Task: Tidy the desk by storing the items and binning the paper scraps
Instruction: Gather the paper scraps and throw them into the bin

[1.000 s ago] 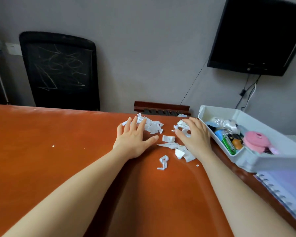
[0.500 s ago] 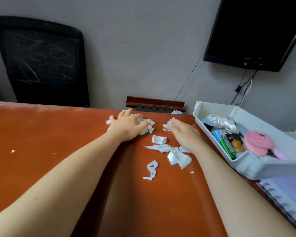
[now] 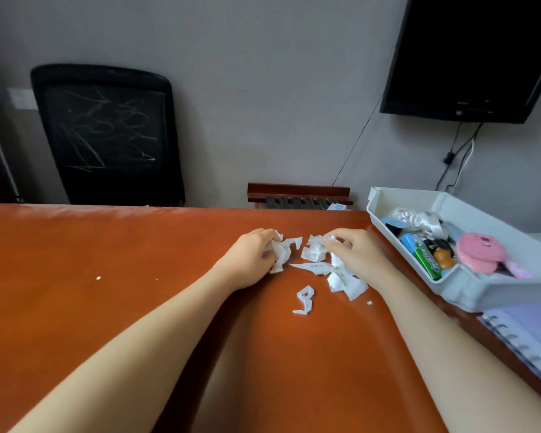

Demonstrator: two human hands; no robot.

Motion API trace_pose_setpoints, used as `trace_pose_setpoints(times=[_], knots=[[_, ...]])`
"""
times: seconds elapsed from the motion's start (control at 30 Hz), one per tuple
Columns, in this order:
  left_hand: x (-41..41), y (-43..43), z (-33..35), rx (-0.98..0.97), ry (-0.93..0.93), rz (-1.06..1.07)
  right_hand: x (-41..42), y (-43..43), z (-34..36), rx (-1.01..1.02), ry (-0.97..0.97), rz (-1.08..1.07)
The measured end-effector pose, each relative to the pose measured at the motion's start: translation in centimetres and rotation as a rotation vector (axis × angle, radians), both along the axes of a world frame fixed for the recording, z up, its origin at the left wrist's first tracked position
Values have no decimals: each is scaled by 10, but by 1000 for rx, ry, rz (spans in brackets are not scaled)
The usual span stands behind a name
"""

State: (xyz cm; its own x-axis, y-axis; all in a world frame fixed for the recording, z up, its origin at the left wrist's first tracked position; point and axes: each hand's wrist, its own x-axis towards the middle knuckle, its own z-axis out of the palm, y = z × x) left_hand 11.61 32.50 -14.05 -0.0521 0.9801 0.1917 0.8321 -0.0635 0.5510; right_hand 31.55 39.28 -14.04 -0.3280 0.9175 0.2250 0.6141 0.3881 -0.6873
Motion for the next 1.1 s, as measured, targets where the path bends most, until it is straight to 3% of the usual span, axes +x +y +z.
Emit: trace_pose_setpoints(times=[0.13,0.3,0.63,0.77,0.93,1.1], knots=[[5,-32,5,-36,-187,21,7,-25,1,-29,103,0],[18,-62,2,-12,-80,-44,25,-58,-2,-26,155,-44],[42,-75,-5,-70,138,56,54,-100,-7,-64,-97,73],[53,-69,-6,-95,206,127,44,-106,1,33,-337,70],[53,-59,-7,-87,327,8,41,-105,8,21,-350,80],[47,-48,-10,-75,287,-157,42,-88,-2,102,-314,96]])
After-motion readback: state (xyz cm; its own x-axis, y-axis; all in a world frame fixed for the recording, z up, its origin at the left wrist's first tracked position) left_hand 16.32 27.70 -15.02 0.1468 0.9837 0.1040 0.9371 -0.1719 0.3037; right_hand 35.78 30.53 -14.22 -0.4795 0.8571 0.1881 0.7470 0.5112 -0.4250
